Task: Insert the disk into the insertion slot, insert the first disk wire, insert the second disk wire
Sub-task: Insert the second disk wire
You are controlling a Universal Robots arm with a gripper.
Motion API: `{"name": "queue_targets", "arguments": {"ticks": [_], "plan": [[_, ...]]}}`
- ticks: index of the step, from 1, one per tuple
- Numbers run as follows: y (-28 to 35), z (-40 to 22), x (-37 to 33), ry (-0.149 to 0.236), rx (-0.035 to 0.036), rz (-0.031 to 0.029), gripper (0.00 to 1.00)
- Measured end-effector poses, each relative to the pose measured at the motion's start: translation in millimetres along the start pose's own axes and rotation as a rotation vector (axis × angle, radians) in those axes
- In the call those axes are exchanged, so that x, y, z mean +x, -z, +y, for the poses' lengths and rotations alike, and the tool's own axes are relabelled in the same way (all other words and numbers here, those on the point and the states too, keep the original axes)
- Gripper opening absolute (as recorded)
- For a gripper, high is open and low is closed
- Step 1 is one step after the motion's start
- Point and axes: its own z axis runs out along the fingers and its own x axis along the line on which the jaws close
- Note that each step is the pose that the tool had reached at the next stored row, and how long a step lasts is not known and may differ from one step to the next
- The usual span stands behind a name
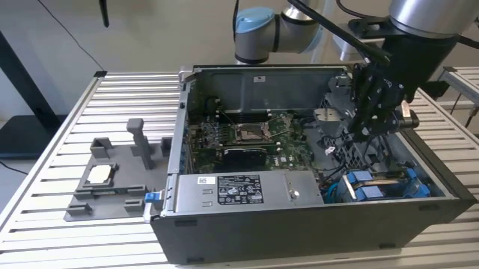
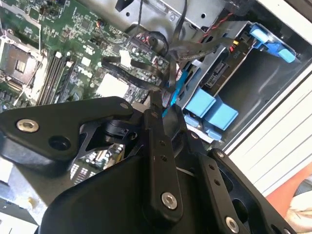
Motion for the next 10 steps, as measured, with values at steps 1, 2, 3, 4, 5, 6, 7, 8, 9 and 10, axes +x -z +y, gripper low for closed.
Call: {"name": "queue_targets", "arguments": {"ticks": [1,2,3,4,5,6,7,8,9,10], "plan": [[-0.7,0.4,-0.1,0.001,0.003,-0.0001,0.27],[-0.9,0.5,-0.1,0.002,0.0063,-0.0003,0.27],[-0.9,0.5,0.0,0.003,0.0086,-0.0001,0.27],[-0.9,0.5,0.0,0.003,0.0107,0.0,0.27],[-1.0,0.5,-0.1,0.004,0.0128,-0.0001,0.27],[-1.2,0.6,-0.1,0.004,0.0165,-0.0003,0.27],[-1.5,0.5,-0.1,0.005,0.0194,-0.0003,0.27],[-1.8,0.5,-0.1,0.005,0.0203,-0.0002,0.27],[-1.9,0.5,-0.1,0.005,0.0205,-0.0001,0.27],[-1.9,0.5,0.0,0.005,0.0206,-0.0001,0.27]]}}
